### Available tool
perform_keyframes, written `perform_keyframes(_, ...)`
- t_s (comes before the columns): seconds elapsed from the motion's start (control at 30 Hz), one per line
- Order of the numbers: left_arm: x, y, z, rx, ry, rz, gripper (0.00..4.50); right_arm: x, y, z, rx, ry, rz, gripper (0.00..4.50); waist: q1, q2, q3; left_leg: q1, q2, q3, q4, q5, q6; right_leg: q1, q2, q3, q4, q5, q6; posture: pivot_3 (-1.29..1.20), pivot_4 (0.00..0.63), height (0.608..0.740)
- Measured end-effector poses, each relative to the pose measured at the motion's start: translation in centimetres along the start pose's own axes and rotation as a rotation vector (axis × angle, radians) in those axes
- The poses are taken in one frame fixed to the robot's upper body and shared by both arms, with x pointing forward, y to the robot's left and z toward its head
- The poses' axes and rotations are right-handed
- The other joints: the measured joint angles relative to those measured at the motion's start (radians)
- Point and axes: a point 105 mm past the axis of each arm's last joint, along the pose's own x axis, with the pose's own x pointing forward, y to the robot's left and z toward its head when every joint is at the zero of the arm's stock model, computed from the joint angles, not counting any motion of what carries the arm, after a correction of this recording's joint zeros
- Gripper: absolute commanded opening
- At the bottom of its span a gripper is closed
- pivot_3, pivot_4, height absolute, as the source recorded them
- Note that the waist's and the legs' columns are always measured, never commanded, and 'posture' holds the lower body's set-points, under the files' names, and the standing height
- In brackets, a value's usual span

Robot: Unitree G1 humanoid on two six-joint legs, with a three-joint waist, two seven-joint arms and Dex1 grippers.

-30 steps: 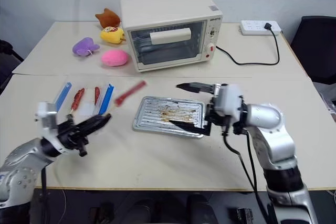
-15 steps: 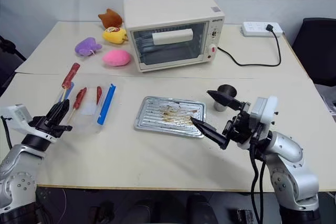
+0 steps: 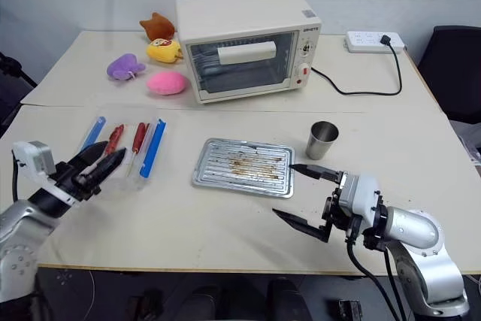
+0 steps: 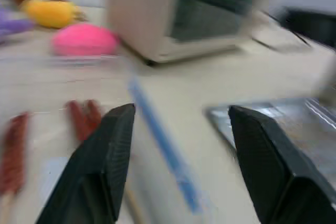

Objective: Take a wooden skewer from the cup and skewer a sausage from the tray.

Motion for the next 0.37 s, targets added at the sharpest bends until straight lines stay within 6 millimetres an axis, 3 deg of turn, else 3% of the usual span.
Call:
perform_keyframes(0.13, -0.9, -2.8, -0.9, 0.076, 0.112, -0.217, 3.56, -0.9, 0.9, -0.9, 0.011, 0.043, 0.034, 4.50, -0.001, 0.001, 0.000, 0.001, 0.000, 0.000, -0.002, 0.000, 0.000, 0.000, 0.000, 0.000, -0.001, 0.000, 0.000, 0.00, 0.150, 0.740)
perform_keyframes(0.27, -1.7, -5.2, -4.8, 0.120, 0.246, -0.333, 3.56, -1.9, 1.6, -2.9, 0.027, 0.098, 0.030, 4.50, 0.000, 0.001, 0.000, 0.002, 0.000, 0.000, -0.003, 0.000, 0.000, 0.002, 0.000, 0.000, -0.003, 0.000, 0.000, 0.00, 0.150, 0.740)
perform_keyframes(0.37, -1.6, -5.1, -7.2, 0.172, 0.281, -0.287, 3.56, -2.4, 1.7, -4.0, 0.016, 0.117, -0.010, 4.50, 0.002, 0.000, 0.000, 0.002, 0.000, 0.000, -0.003, 0.000, 0.001, 0.002, 0.000, 0.000, -0.002, 0.000, 0.000, 0.00, 0.150, 0.740)
